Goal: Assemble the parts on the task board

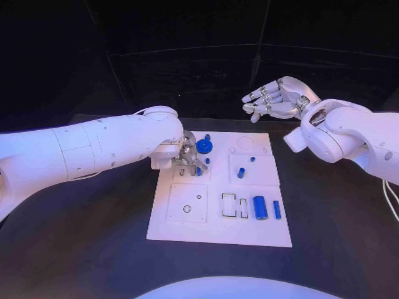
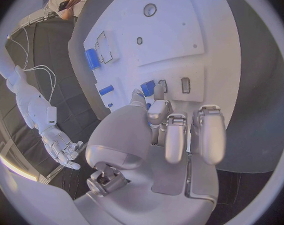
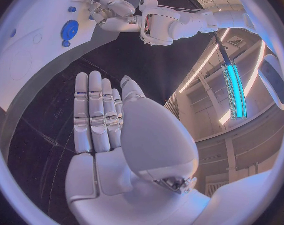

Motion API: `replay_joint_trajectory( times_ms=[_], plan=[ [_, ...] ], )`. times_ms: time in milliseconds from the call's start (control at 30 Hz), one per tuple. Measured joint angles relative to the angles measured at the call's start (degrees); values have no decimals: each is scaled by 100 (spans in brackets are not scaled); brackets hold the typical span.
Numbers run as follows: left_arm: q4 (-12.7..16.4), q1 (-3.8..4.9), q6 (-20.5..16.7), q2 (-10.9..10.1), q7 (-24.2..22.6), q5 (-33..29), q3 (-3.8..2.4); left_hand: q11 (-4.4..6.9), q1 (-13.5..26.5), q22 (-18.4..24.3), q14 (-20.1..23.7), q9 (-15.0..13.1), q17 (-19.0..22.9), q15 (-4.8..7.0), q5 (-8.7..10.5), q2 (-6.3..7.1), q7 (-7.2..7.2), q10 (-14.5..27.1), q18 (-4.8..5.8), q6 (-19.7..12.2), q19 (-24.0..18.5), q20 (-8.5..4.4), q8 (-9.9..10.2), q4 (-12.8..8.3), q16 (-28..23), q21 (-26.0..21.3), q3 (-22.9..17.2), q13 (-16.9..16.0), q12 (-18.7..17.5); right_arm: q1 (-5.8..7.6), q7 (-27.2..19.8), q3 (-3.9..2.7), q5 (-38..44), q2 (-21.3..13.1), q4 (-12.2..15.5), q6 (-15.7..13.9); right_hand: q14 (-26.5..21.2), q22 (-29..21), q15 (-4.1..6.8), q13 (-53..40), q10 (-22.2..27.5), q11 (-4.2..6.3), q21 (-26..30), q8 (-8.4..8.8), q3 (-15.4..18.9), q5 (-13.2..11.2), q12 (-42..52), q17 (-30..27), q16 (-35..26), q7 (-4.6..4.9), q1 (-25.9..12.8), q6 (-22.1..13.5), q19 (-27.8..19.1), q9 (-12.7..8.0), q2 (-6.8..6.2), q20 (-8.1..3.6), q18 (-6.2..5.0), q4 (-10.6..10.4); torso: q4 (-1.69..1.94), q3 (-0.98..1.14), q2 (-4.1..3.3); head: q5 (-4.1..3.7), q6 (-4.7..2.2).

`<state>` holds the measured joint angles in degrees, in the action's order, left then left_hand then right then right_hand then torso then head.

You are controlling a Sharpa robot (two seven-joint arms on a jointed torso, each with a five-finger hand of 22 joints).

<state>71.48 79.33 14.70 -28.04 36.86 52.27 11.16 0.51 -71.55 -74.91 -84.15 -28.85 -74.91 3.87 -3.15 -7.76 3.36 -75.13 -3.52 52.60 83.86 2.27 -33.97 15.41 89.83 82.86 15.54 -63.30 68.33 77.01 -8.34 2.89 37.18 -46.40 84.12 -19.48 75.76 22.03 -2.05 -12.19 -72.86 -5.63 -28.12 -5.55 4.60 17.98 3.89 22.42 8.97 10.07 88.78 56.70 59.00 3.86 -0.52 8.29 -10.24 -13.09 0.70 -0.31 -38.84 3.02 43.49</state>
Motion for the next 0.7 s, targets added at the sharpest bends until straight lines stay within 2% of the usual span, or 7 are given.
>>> replay_joint_trajectory(
  times_ms=[300, 333, 533, 633, 700],
  plan=[
    [-10, 0, 51, 9, 1, -38, 23, 0, -59, 0, 0, -26, 0, 0, 0, -9, 0, 0, 0, 0, 0, 0, 0, -14, 0, 0, -62, 0, 0, 0, 0, 0, 12, 6, -10, -19, 0, -1, 0, 11, 0, 0, 21, 0, -2, 27, 0, -6, -21, 0, 28, 0, 0, 0, -29, 0, 0, 2, 4, -1, 0, -1, 12],
    [-10, 0, 54, 9, 1, -44, 25, 0, -104, 0, 0, -37, 0, 0, 0, -41, 0, 0, 0, 0, 0, 0, 0, -25, 0, 0, -101, 0, 0, 0, -1, 0, 13, 9, -14, -20, 0, -1, 0, 10, 0, 0, 21, 0, -2, 27, 0, -6, -21, 0, 28, 0, 0, 0, -29, 0, 0, 2, 6, -1, -1, -1, 13],
    [-10, 0, 57, 12, -8, -106, 28, 43, -618, 0, 22, -86, 0, 21, 1, -211, -31, 44, 0, -114, 1, -1, -23, -287, 0, 0, -560, 20, -9, 0, -2, 0, 15, 23, -30, -25, 0, -7, 0, 10, 0, 0, 21, 0, -2, 27, 0, -6, -21, 0, 51, 0, 0, 0, -7, 0, 0, 2, 7, -2, -1, 15, 21],
    [-8, 14, 45, 11, -35, -144, 23, 64, -941, 0, 11, -71, 0, 73, 11, -255, -38, 109, 0, -194, 15, -40, 71, -505, 0, 0, -949, 48, -88, 0, -2, 0, 16, 28, -41, -26, 0, -7, 0, 10, -1, 0, 21, 0, -2, 26, 0, -6, -21, 0, 51, 0, 0, 0, -7, 0, 0, 2, 7, -2, -1, 18, 25],
    [-8, 19, 23, 4, -63, -163, 22, 70, -1112, 0, 10, -52, 0, 73, -12, -257, -48, 135, 0, -239, 6, -48, 114, -458, 0, -11, -1046, 66, -130, 0, -2, 0, 17, 30, -47, -26, 0, -7, 0, 10, -1, 0, 21, 0, -2, 26, 0, -6, -21, 0, 51, 0, 0, 0, -6, 0, 0, 2, 6, -2, -1, 21, 31]
  ],
)
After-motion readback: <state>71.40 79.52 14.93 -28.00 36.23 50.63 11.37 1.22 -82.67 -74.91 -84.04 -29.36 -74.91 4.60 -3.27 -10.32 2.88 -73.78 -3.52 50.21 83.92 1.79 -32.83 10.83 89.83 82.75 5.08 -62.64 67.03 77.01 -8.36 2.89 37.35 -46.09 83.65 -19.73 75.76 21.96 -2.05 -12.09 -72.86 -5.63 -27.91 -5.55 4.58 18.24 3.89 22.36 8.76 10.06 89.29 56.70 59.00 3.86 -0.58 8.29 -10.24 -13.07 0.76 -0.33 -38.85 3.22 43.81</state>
